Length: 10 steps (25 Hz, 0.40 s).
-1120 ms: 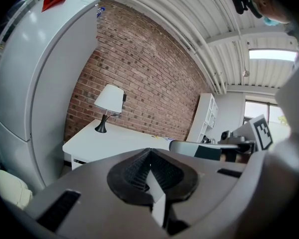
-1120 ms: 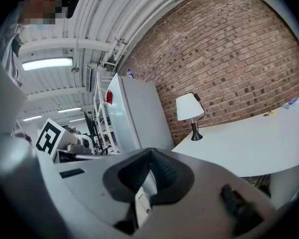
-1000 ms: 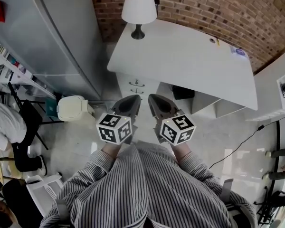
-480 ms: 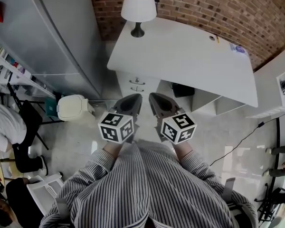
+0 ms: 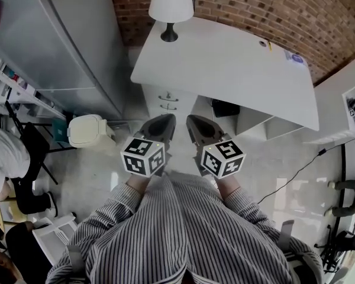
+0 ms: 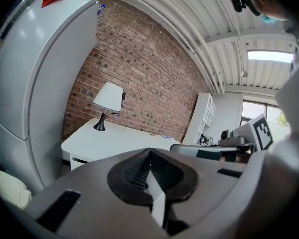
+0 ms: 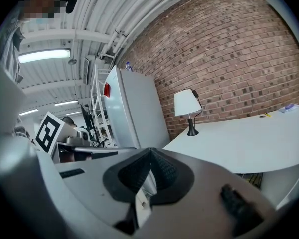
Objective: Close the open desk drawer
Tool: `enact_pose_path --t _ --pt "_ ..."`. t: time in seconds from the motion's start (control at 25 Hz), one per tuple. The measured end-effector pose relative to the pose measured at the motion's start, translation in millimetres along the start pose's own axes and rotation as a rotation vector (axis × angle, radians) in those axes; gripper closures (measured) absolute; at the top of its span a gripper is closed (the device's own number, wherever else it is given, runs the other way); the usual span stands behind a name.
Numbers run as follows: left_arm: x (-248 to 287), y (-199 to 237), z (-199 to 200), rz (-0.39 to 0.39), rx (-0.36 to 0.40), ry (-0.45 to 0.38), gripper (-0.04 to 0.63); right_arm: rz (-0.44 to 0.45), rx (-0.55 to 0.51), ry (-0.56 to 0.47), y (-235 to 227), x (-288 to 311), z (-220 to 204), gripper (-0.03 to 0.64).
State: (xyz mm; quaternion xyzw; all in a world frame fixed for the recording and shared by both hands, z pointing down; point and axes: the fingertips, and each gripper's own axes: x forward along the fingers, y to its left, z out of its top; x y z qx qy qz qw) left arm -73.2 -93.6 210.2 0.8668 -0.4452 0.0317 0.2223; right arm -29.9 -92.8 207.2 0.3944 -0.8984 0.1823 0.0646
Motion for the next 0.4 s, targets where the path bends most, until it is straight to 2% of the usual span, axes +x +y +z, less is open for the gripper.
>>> enact_pose_path --t 0.4 --pt "5.3 -0.3 -7.0 -0.001 -0.006 0.022 0.583 -0.012 -0.019 0.023 -4.6 2.6 -4.3 0.600"
